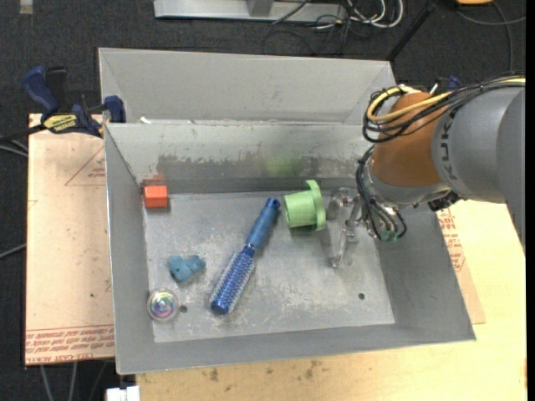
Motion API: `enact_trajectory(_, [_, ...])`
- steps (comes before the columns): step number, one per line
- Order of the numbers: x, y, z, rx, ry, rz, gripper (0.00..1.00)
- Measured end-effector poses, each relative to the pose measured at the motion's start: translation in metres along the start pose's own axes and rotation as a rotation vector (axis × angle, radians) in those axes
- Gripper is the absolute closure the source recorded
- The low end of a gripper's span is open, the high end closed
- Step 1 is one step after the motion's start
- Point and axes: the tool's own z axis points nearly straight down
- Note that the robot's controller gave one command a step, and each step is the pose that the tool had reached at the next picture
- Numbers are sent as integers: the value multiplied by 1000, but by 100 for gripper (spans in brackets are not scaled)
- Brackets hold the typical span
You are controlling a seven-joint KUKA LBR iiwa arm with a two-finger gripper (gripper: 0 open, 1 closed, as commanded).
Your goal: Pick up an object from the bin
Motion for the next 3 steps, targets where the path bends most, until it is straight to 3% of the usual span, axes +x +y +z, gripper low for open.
enact_trajectory(1, [-13, 66, -35, -1, -6, 10, 0])
enact_trajectory(2, [-12, 136, -39, 1, -2, -199, 0])
enact_trajectory(3, [-16, 57, -3, 4, -1, 117, 0])
